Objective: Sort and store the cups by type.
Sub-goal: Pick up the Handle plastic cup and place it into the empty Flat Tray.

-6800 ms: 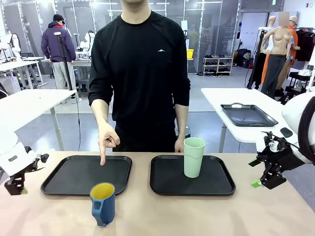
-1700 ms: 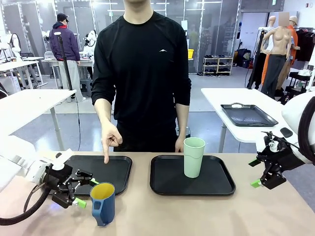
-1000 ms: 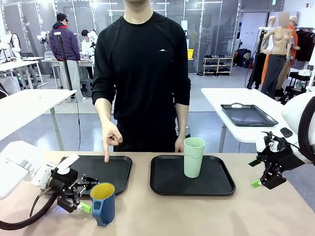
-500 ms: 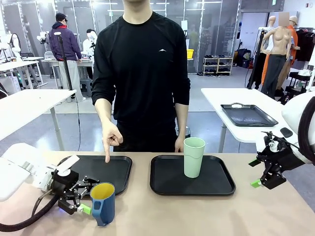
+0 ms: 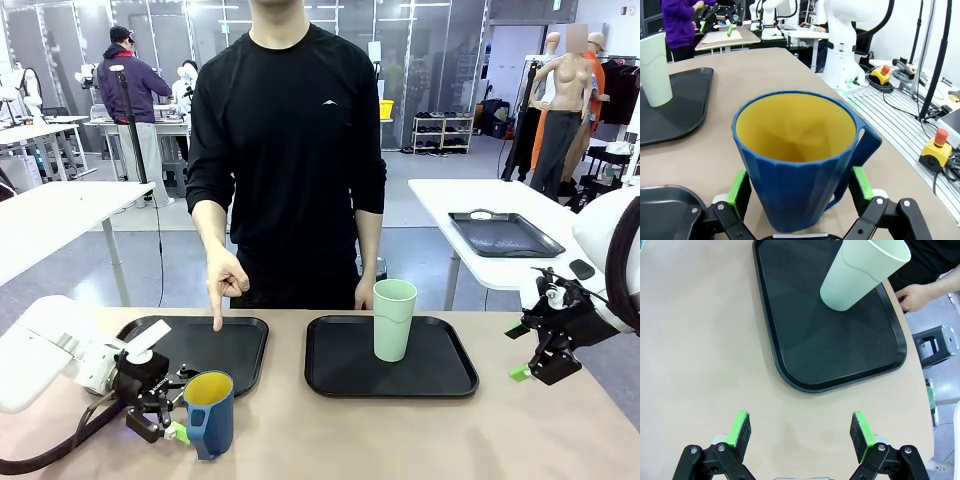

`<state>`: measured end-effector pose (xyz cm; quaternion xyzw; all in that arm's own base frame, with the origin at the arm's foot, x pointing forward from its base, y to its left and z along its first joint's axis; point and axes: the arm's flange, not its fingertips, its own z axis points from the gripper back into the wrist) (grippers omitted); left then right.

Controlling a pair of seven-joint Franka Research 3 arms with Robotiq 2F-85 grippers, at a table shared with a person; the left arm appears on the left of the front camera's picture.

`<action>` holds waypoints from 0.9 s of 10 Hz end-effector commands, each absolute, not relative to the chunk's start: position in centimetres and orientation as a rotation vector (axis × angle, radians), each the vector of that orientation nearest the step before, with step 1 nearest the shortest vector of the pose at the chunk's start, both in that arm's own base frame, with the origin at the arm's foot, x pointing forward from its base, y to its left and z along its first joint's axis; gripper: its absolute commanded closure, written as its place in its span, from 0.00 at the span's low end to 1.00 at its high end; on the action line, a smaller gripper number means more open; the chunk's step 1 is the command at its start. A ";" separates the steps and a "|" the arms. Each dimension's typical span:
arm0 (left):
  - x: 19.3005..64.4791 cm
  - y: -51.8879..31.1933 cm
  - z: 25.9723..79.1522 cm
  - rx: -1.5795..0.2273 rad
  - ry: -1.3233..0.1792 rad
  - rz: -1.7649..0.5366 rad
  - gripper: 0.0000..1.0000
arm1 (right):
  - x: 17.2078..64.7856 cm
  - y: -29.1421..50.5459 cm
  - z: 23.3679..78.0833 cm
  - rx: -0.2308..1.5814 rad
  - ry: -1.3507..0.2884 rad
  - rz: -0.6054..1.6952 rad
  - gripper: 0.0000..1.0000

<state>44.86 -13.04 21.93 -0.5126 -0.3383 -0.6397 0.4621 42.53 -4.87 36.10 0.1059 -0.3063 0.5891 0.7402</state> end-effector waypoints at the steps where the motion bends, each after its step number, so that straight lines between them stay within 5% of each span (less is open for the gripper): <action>1: 45.7 -13.9 21.5 -1.275 -0.859 -1.566 0.00 | 42.6 -4.8 36.2 0.234 -0.667 1.297 0.00; 9: 46.1 -16.2 20.6 -1.340 -0.840 -1.597 0.00 | 42.6 -4.8 36.2 0.234 -0.667 1.297 0.00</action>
